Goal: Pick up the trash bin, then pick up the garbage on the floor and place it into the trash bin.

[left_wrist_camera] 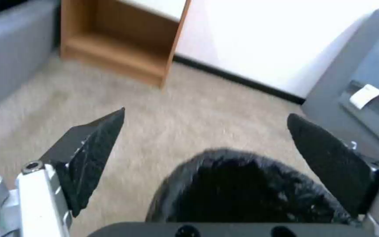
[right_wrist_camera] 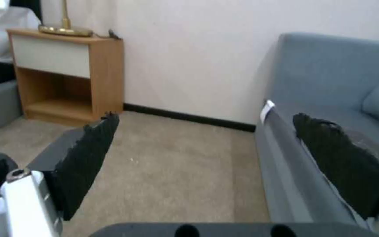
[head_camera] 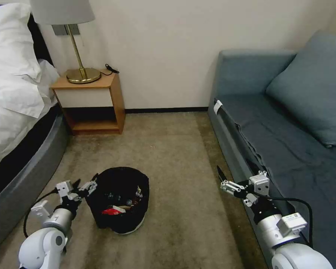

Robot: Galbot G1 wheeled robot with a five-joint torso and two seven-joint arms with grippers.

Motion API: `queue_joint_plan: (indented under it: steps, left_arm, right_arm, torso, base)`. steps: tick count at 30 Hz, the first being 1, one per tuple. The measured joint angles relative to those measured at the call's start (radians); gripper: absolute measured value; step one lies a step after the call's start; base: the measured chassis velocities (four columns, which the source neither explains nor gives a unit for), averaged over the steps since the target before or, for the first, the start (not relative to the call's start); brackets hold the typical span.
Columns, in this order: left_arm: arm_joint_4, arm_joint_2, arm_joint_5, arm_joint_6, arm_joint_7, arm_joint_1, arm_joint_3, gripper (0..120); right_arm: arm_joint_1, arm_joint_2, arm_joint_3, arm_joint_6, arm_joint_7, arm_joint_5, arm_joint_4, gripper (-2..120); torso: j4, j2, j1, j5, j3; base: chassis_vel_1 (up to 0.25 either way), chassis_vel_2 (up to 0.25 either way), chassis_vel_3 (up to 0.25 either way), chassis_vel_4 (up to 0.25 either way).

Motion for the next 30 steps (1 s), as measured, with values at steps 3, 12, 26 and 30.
queue_joint_plan:
  steps: [3, 12, 26, 30]
  left_arm:
    - [-0.007, -0.005, 0.029, -0.039, 0.032, 0.011, -0.007, 100]
    - [-0.030, -0.062, 0.144, -0.243, 0.141, 0.089, -0.023, 100]
    - [-0.099, -0.112, 0.181, -0.396, 0.170, 0.213, 0.034, 100]
    - [-0.116, -0.122, 0.202, -0.411, 0.124, 0.238, 0.077, 100]
  right_arm:
    - [-0.009, 0.015, 0.000, 0.008, -0.003, -0.010, 0.000, 100]
    - [-0.029, 0.039, 0.036, 0.030, -0.015, -0.017, -0.003, 100]
    - [-0.071, 0.103, 0.081, 0.049, -0.023, -0.020, 0.019, 100]
    - [-0.076, 0.123, 0.082, 0.050, -0.024, -0.027, 0.022, 100]
  torso:
    - [0.0000, 0.000, 0.000, 0.0000, 0.000]
    - [0.0001, 0.000, 0.000, -0.0001, 0.000]
    - [0.0000, 0.000, 0.000, 0.0001, 0.000]
    - [0.0000, 0.000, 0.000, 0.0000, 0.000]
  base:
    - [0.000, 0.000, 0.000, 0.000]
    - [0.000, 0.000, 0.000, 0.000]
    - [0.000, 0.000, 0.000, 0.000]
    - [0.000, 0.000, 0.000, 0.000]
